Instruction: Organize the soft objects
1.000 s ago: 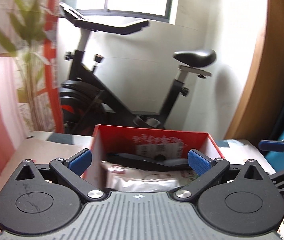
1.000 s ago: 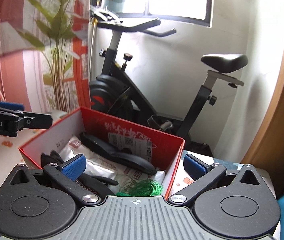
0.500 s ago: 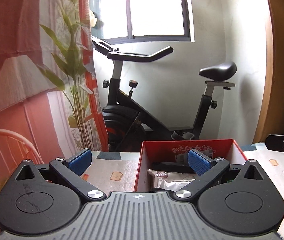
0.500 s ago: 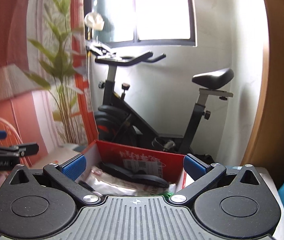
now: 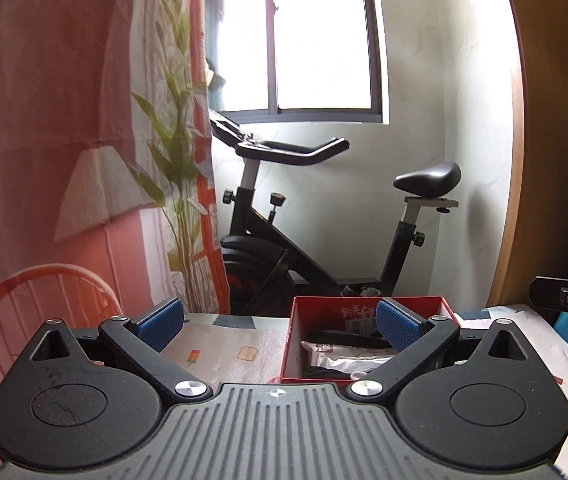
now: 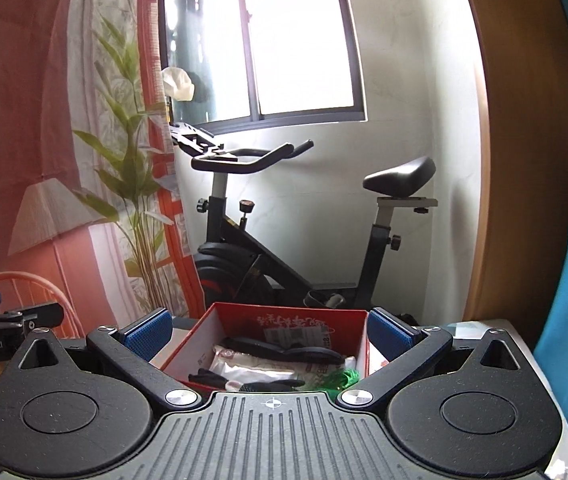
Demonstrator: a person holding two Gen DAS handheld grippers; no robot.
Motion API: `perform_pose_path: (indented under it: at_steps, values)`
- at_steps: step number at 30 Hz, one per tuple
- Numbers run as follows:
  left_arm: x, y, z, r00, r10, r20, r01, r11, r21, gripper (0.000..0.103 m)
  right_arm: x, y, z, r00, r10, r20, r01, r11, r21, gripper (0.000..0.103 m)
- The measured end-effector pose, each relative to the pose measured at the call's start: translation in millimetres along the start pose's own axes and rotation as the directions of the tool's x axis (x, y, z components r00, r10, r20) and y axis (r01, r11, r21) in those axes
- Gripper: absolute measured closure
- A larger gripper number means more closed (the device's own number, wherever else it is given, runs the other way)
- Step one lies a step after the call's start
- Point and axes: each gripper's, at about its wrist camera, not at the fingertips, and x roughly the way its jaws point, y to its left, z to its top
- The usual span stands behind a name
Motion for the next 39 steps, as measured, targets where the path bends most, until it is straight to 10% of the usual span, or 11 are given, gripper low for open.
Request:
perform_pose_path:
  at_steps: [16, 39]
  values:
    - [-84.6, -13.7, -18.6, 0.996, 0.056, 0.07, -0.057, 0.998, 0.015, 0.0, -63.6, 15.7, -34.1, 1.0, 0.014, 0.019, -0.014, 1.0, 0.01, 0.0]
    - [-95.0, -9.8, -21.1, 0.998, 0.023, 0.064, -0.023, 1.0, -0.001, 0.0, -79.4, 20.5, -34.4, 0.997, -0.023, 0.068, 0.024, 1.0, -0.017, 0.0]
